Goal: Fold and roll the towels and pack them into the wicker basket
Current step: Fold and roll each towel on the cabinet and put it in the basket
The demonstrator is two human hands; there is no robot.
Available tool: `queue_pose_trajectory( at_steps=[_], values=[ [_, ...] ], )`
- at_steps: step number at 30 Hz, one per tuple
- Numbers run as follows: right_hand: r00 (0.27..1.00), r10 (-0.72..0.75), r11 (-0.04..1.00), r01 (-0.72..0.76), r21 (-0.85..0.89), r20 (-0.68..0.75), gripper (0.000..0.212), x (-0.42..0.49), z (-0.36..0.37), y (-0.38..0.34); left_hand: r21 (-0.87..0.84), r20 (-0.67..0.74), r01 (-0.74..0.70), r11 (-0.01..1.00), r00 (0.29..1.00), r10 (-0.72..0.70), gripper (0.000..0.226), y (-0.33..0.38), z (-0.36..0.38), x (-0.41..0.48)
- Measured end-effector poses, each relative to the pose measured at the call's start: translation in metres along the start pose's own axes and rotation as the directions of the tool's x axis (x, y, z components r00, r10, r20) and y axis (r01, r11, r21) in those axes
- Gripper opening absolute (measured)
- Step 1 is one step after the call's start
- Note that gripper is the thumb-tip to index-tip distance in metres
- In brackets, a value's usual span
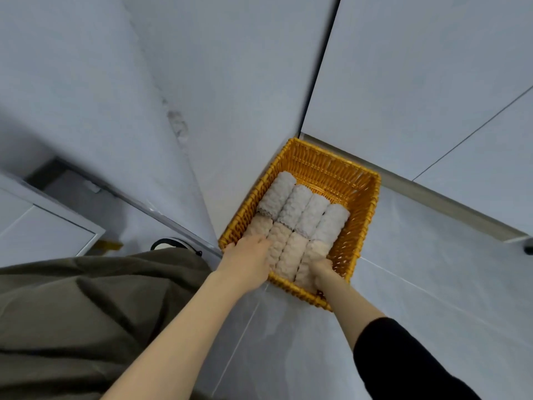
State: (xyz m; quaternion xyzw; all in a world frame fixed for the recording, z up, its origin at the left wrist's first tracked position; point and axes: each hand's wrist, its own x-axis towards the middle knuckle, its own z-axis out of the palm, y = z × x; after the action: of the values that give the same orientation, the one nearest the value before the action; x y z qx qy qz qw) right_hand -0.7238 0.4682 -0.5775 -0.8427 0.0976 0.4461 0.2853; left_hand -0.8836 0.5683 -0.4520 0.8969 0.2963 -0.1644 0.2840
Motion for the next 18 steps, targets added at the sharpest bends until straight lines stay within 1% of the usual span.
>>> queue_pose_trajectory(
  at_steps=[2, 4, 6, 8, 9, 10, 11, 12, 13, 14, 15, 16, 18],
  values=[
    [1.000, -0.014, 0.998, 0.014, 0.055, 0.004, 0.050, 0.016, 0.002, 0.009, 0.004, -0.008, 0.018, 1.000, 1.000, -0.018, 0.044, -0.002, 0.002, 0.001],
    [1.000, -0.005, 1.000, 0.005, 0.000, 0.009, 0.045, 0.029, 0.005, 0.017, -0.004, -0.008, 0.009, 1.000, 1.000, -0.009, 0.044, -0.002, 0.001, 0.002],
    [0.999, -0.023, 0.995, 0.019, -0.098, -0.043, 0.040, 0.028, 0.007, 0.019, -0.009, -0.007, 0.005, 1.000, 1.000, -0.005, 0.045, -0.003, 0.002, 0.003],
    [0.981, -0.146, 0.959, 0.109, -0.260, -0.125, 0.039, 0.026, 0.009, 0.021, -0.002, 0.000, 0.009, 1.000, 1.000, -0.009, 0.043, -0.003, 0.002, 0.004],
    [0.954, -0.245, 0.922, 0.173, -0.347, -0.175, 0.041, 0.026, 0.010, 0.023, -0.001, 0.005, 0.016, 1.000, 1.000, -0.016, 0.042, -0.002, 0.001, 0.004],
    [0.912, -0.360, 0.853, 0.237, -0.465, -0.195, 0.046, 0.022, 0.010, 0.022, -0.001, 0.004, 0.015, 1.000, 1.000, -0.015, 0.041, -0.002, 0.002, 0.004],
    [0.863, -0.481, 0.744, 0.309, -0.592, -0.155, 0.055, 0.019, 0.009, 0.022, -0.002, 0.008, 0.016, 1.000, 1.000, -0.016, 0.040, -0.002, 0.001, 0.004],
    [0.816, -0.572, 0.620, 0.363, -0.696, -0.085, 0.065, 0.016, 0.007, 0.021, -0.005, 0.011, 0.015, 1.000, 1.000, -0.015, 0.040, -0.001, 0.000, 0.003],
    [0.792, -0.610, 0.518, 0.380, -0.766, -0.020, 0.072, 0.019, 0.005, 0.021, -0.006, 0.017, 0.018, 1.000, 1.000, -0.018, 0.039, 0.000, -0.002, 0.002],
    [0.792, -0.609, 0.452, 0.392, -0.801, 0.044, 0.074, 0.022, 0.002, 0.020, -0.015, 0.013, 0.021, 1.000, 1.000, -0.021, 0.039, 0.000, -0.003, 0.002],
    [0.808, -0.581, 0.428, 0.403, -0.809, 0.096, 0.074, 0.025, 0.000, 0.019, -0.017, 0.013, 0.025, 1.000, 1.000, -0.025, 0.038, 0.001, -0.003, 0.001],
    [0.826, -0.545, 0.424, 0.422, -0.801, 0.146, 0.073, 0.027, -0.003, 0.018, -0.018, 0.011, 0.025, 1.000, 1.000, -0.024, 0.038, 0.001, -0.004, 0.001],
    [0.836, -0.510, 0.415, 0.444, -0.794, 0.202, 0.076, 0.030, -0.006, 0.019, -0.026, 0.008, 0.023, 0.999, 1.000, -0.023, 0.038, 0.000, -0.004, 0.001]
  ],
)
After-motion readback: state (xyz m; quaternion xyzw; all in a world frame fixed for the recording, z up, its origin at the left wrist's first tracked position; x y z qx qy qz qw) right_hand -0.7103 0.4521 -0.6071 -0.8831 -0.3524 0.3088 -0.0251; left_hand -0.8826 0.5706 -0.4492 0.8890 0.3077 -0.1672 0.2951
